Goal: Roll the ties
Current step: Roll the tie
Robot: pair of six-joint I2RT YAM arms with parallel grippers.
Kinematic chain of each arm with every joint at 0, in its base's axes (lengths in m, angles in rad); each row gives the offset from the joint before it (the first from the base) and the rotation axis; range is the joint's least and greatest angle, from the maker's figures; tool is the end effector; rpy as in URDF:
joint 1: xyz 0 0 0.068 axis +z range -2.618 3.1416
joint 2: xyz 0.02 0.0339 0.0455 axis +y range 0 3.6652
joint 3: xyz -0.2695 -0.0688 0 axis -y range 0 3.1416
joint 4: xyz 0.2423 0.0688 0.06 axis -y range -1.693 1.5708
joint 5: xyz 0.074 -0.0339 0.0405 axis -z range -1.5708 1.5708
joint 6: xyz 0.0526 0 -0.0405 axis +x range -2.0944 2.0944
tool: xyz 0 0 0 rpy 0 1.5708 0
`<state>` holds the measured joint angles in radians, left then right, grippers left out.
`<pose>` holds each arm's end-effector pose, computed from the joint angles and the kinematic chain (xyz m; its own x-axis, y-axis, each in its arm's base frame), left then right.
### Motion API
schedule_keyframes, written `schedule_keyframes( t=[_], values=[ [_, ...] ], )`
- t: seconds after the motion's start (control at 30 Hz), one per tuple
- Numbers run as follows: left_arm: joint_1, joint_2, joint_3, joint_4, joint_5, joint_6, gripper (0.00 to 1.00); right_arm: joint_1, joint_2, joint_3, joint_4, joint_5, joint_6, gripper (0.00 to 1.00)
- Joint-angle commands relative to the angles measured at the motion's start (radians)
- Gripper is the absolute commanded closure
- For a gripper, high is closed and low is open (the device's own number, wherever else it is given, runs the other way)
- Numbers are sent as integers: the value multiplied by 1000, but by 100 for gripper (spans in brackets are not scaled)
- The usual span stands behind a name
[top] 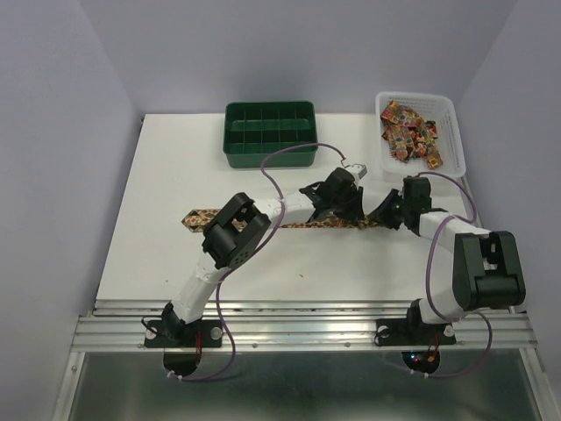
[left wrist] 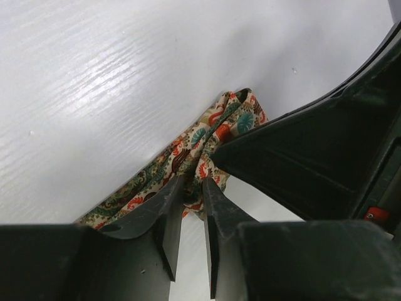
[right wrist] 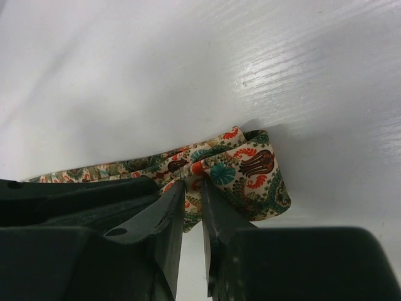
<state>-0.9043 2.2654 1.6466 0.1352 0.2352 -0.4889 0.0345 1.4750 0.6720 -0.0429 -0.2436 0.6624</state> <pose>0.3214 -0.4285 0.1707 -0.6727 0.1164 -0.7307 0.6524 0.5593 -0.5115 0.2880 0.0226 0.1555 -0.7088 0.5727 -0.4118 0.3077 0.7763 0.5502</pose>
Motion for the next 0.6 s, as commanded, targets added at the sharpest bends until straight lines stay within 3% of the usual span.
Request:
schedule_keyframes(
  t=[0.0, 0.37, 0.57],
  values=[
    [-15, -7, 30, -31, -53, 21, 70, 10, 7, -12, 69, -5, -11, 78],
    [-16, -76, 18, -45, -86, 26, 55, 8, 25, -2, 86, -3, 29, 77],
    [-24, -96, -37, -22, -19, -4, 54, 10, 25, -5, 95, -8, 42, 77]
  ],
)
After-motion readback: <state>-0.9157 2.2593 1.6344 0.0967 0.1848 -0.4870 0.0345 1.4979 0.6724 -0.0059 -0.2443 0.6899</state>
